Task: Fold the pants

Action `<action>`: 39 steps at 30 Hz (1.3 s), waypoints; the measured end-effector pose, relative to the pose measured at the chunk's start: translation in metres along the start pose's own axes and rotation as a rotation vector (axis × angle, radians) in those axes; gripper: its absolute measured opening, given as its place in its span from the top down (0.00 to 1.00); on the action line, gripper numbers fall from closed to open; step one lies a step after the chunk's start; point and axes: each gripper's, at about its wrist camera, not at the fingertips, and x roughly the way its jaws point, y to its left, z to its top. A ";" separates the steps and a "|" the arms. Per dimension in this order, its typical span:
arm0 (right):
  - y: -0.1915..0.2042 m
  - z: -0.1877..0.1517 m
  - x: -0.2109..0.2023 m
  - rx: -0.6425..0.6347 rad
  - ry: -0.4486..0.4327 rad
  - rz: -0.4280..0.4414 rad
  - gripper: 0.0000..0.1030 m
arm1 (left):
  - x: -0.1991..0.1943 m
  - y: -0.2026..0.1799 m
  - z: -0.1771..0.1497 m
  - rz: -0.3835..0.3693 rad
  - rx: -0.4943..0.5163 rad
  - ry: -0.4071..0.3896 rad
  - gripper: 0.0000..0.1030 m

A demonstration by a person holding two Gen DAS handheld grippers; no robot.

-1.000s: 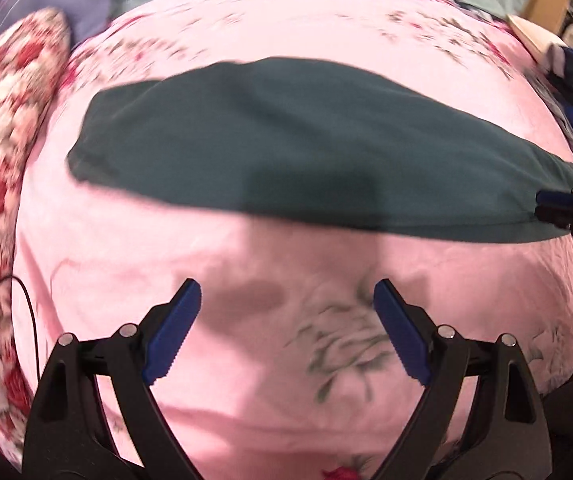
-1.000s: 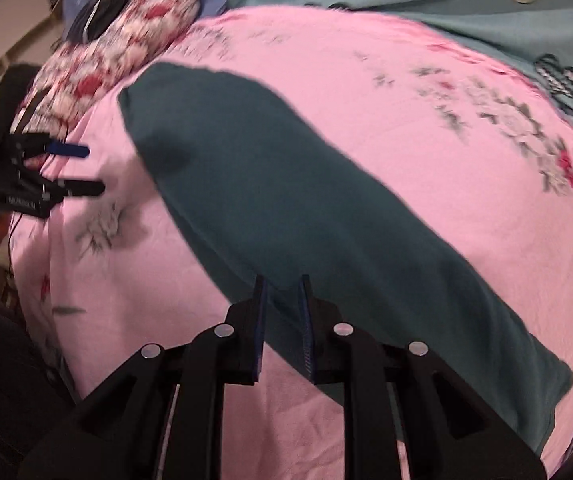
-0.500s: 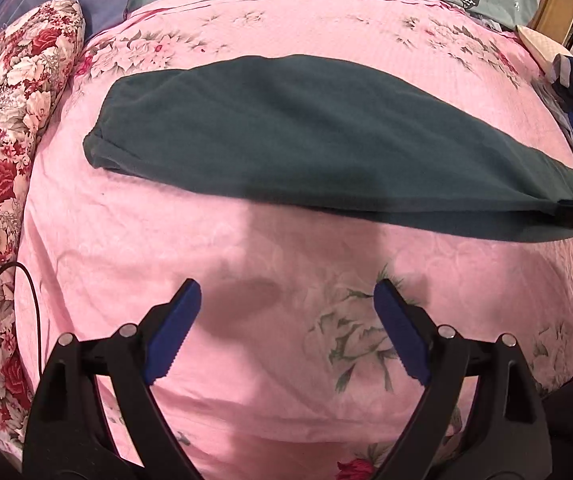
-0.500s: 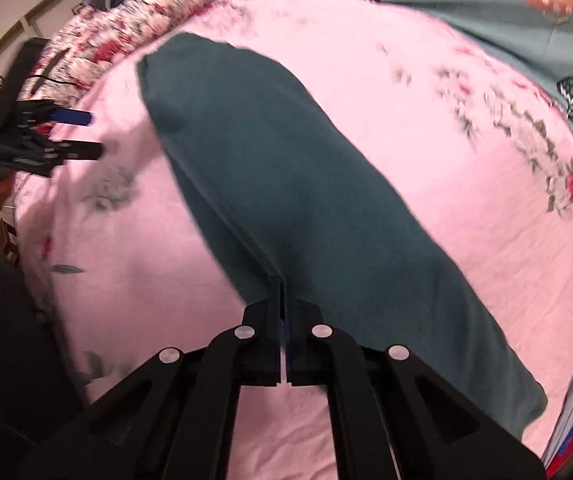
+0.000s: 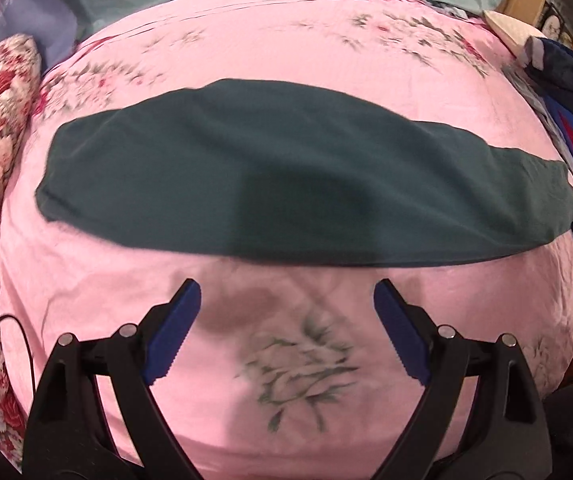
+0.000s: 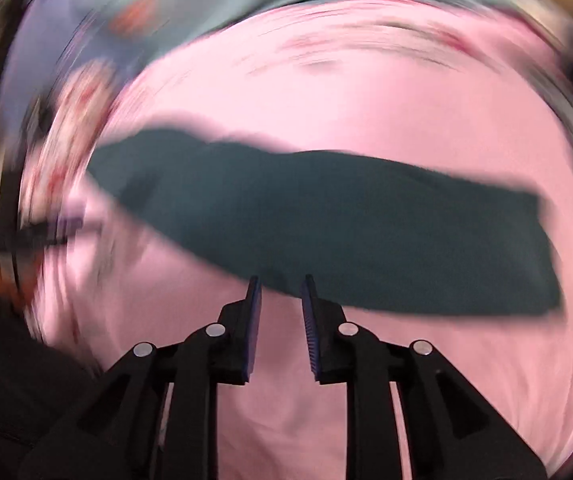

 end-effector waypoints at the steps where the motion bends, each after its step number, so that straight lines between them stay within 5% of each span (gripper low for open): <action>1: -0.021 -0.001 -0.011 0.113 -0.041 -0.007 0.80 | 0.002 -0.010 0.004 -0.006 0.022 -0.003 0.13; 4: -0.084 -0.013 -0.040 0.446 -0.165 -0.025 0.79 | 0.008 -0.034 0.012 -0.023 0.077 -0.005 0.13; 6: -0.100 -0.016 -0.041 0.504 -0.168 -0.059 0.77 | 0.011 -0.046 0.015 -0.026 0.111 -0.001 0.13; 11: -0.106 -0.016 -0.025 0.521 -0.152 -0.122 0.77 | 0.010 -0.067 0.021 -0.029 0.184 -0.006 0.13; 19: -0.116 -0.011 -0.021 0.551 -0.207 -0.138 0.67 | 0.016 -0.059 0.022 -0.021 0.157 0.031 0.12; 21: -0.115 -0.009 -0.021 0.533 -0.195 -0.194 0.93 | 0.016 -0.055 0.022 -0.008 0.155 0.026 0.12; 26: -0.122 -0.017 -0.052 0.565 -0.256 -0.193 0.95 | 0.002 -0.010 0.030 0.076 0.123 -0.018 0.11; 29: -0.120 -0.020 -0.035 0.507 -0.147 -0.244 0.90 | -0.004 0.057 0.043 0.174 0.035 -0.041 0.10; 33: -0.085 -0.011 -0.050 0.463 -0.178 -0.353 0.74 | -0.009 0.157 0.060 0.236 -0.139 -0.019 0.10; 36: 0.014 0.014 -0.050 0.128 -0.277 -0.400 0.65 | -0.008 0.227 0.068 0.239 -0.238 -0.021 0.10; 39: 0.126 0.021 -0.006 -0.219 -0.236 -0.305 0.62 | 0.008 0.271 0.077 0.175 -0.283 -0.006 0.10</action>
